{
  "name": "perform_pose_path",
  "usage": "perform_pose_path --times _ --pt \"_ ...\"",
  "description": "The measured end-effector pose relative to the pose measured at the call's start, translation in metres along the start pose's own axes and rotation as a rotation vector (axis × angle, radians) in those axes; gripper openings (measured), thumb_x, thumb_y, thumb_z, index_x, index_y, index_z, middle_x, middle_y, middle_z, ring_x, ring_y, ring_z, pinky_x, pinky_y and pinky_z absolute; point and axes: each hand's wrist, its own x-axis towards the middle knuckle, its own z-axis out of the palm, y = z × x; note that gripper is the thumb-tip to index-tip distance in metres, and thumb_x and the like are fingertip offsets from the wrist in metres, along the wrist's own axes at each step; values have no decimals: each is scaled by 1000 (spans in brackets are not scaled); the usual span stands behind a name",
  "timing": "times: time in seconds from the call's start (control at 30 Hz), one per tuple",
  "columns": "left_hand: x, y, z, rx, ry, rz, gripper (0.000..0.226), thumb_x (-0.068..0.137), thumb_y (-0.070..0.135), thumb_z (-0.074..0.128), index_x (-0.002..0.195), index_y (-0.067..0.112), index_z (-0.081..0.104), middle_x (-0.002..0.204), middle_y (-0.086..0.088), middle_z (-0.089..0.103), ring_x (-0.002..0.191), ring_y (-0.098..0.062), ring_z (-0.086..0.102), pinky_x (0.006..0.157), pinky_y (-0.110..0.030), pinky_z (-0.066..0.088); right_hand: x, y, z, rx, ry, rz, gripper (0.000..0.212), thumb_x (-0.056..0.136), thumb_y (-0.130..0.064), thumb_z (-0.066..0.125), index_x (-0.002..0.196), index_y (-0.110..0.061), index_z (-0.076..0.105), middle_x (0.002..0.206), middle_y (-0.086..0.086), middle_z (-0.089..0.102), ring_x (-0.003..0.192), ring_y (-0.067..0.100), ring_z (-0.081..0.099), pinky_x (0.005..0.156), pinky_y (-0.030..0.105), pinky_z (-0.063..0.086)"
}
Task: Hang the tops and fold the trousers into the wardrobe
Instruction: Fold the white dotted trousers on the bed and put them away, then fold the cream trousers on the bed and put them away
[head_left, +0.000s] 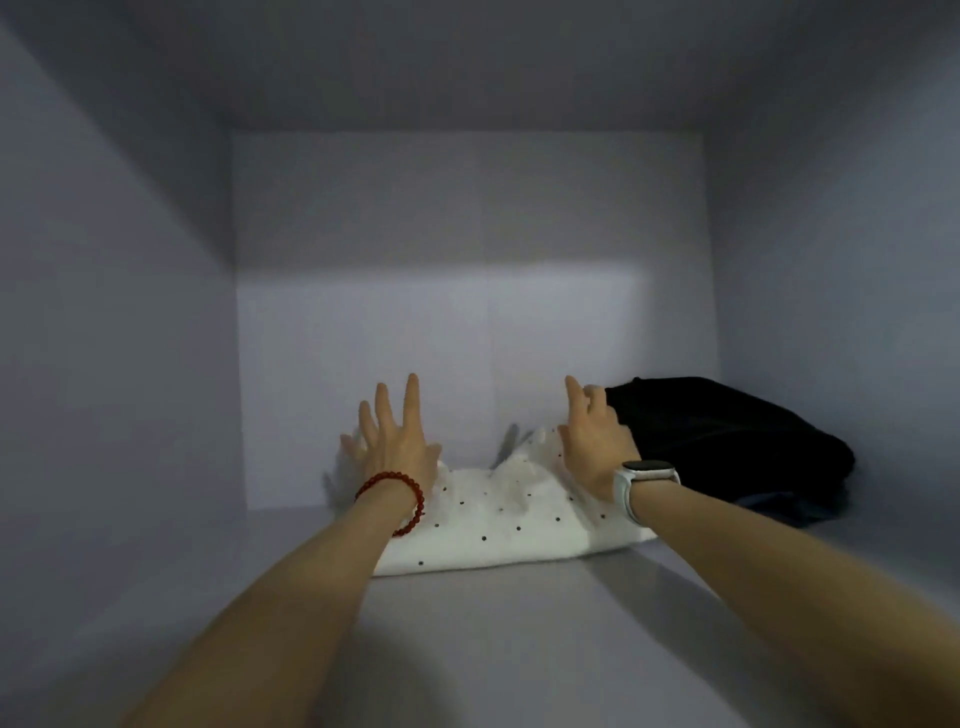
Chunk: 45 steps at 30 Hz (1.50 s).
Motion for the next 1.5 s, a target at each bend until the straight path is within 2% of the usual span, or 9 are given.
perform_pose_path --times 0.13,0.2,0.3,0.5,0.73,0.83,0.93,1.17,1.5 --pt "-2 4 19 129 -313 188 55 98 51 18 148 35 2 158 4 -6 144 -21 -9 114 -52 -8 -8 9 21 -202 -200 -170 49 99 -45 22 146 -30 23 156 3 13 142 29 9 115 49 6" --pt "-18 11 34 76 -584 161 53 96 57 11 146 43 3 157 10 -6 145 -21 -8 114 -53 -6 -23 14 31 -208 -403 -190 53 97 -53 15 147 -37 15 157 -1 11 143 28 6 116 48 3" --pt "-25 10 47 94 -641 91 55 94 61 8 145 46 -1 157 12 -7 145 -22 -7 113 -56 -4 -30 21 45 -144 -594 -143 55 95 -58 8 146 -42 -4 158 -4 -6 145 28 -6 116 45 -2" --pt "-23 12 48 344 -499 48 56 94 58 5 146 41 -4 158 4 -7 144 -27 -7 111 -59 -6 -18 13 57 -206 -594 -124 53 97 -53 9 147 -40 0 158 -2 -2 144 30 -4 115 49 -2" --pt "-33 15 -10 529 -201 328 55 99 37 28 149 30 6 158 -5 1 144 -27 2 111 -60 -5 -16 -3 2 -209 -353 -185 48 99 -38 28 145 -23 25 149 5 29 135 30 29 107 46 28" --pt "-42 13 -52 416 -24 330 46 99 29 35 144 20 29 151 -8 26 135 -25 30 112 -48 15 -40 -20 -34 -75 -177 -276 43 99 -28 33 140 -17 36 143 7 41 128 28 40 102 43 37" --pt "-47 16 -89 159 167 328 38 98 27 38 133 16 46 135 -7 47 114 -25 51 94 -36 39 -54 -32 -58 53 11 -302 38 98 -23 36 133 -15 46 132 6 51 120 25 48 96 42 42" --pt "-138 23 -171 -344 404 234 23 95 19 47 113 13 60 105 0 62 87 -15 55 80 -30 46 -134 -56 -104 453 245 -242 30 94 -15 40 115 -12 61 112 4 65 102 21 59 86 32 47" --pt "-384 39 -188 -648 528 -123 27 97 23 45 122 15 49 101 3 56 91 -17 60 73 -13 41 -350 -52 -131 970 -5 -295 20 94 -10 46 100 -17 63 86 -8 62 83 13 59 69 8 41"
